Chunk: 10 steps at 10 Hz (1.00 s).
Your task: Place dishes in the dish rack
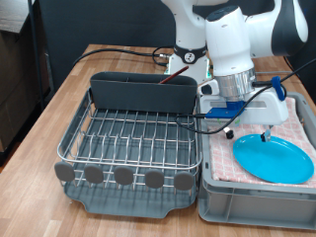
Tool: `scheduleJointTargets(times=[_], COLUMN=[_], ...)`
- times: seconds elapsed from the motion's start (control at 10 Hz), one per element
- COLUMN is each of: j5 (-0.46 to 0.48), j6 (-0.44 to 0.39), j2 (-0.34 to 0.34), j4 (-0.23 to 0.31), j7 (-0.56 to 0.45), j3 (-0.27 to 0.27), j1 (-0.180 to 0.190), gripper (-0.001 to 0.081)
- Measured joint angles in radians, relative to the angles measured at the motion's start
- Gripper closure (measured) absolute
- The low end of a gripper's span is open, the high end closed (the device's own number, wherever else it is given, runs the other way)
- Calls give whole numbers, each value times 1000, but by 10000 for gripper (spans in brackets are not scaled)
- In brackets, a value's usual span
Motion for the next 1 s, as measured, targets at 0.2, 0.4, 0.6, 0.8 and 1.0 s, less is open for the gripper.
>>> scheduleJointTargets(times=[0.2, 0.4, 0.6, 0.8, 1.0], j5=[-7, -7, -7, -7, -7], j6=[10, 12, 12, 10, 9], j2=[4, 4, 4, 5, 5], j4=[0, 0, 0, 0, 0], j7=[-1, -7, -11, -14, -20], j3=[0, -1, -2, -2, -1], j1=[1, 0, 0, 0, 0], gripper=[3, 94, 278, 439, 621])
